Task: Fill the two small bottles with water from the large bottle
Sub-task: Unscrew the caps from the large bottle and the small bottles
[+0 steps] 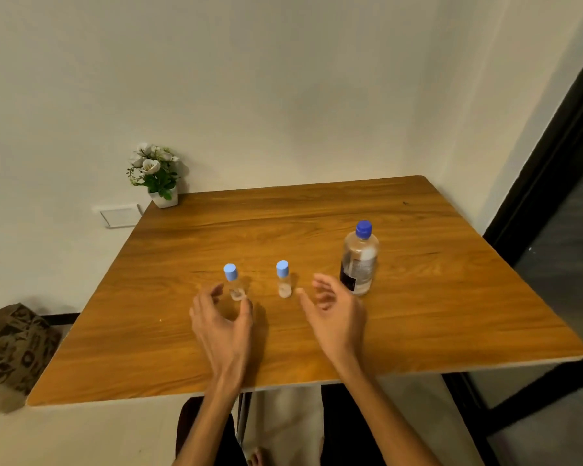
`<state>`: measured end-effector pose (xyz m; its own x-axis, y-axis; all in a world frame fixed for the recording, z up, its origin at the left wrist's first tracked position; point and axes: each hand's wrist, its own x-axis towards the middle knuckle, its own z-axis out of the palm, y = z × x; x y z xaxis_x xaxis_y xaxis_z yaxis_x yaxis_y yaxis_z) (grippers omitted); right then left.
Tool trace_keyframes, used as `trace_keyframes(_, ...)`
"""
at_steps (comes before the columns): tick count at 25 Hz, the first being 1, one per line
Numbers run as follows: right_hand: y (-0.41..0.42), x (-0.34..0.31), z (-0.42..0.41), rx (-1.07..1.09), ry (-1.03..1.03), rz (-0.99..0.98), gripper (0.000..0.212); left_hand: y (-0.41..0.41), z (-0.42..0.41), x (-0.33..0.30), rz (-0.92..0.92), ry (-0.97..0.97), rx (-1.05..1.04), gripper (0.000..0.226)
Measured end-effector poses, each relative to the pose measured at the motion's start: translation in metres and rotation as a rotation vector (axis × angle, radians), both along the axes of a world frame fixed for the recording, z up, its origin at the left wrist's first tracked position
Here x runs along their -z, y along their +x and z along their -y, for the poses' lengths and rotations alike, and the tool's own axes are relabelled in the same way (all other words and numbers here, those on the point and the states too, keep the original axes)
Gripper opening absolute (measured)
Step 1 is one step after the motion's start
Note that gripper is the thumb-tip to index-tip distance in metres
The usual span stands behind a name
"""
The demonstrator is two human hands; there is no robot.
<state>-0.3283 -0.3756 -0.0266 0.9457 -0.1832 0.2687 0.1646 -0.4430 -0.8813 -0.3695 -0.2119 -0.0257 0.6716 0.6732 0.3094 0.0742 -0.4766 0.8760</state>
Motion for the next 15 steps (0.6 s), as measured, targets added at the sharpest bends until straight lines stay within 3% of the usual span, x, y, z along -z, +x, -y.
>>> trace_keyframes(3, -0.012, -0.011, 0.043, 0.187, 0.159, 0.205, 0.028, 0.006, 0.043, -0.032, 0.287, 0.116, 0.244, 0.019)
trace_keyframes(5, 0.003, -0.016, 0.07, 0.258, 0.147, 0.23, 0.047, 0.032, 0.072, -0.063, 0.344, 0.281, 0.499, 0.021)
trace_keyframes(8, 0.039, -0.024, 0.094, 0.101, 0.063, 0.029, 0.091, 0.084, 0.106, -0.113, 0.136, 0.754, 0.821, 0.044)
trace_keyframes(11, 0.06, -0.023, 0.103, -0.103, -0.018, -0.048, 0.082, 0.125, 0.119, -0.143, -0.174, 1.147, 1.005, 0.042)
trace_keyframes(13, 0.062, -0.021, 0.109, -0.085, -0.007, -0.012, 0.074, 0.135, 0.119, -0.148, -0.137, 1.171, 1.014, 0.027)
trace_keyframes(15, 0.056, -0.019, 0.116, -0.015, -0.004, 0.062, 0.073, 0.137, 0.119, -0.144, 0.059, 0.975, 0.908, 0.023)
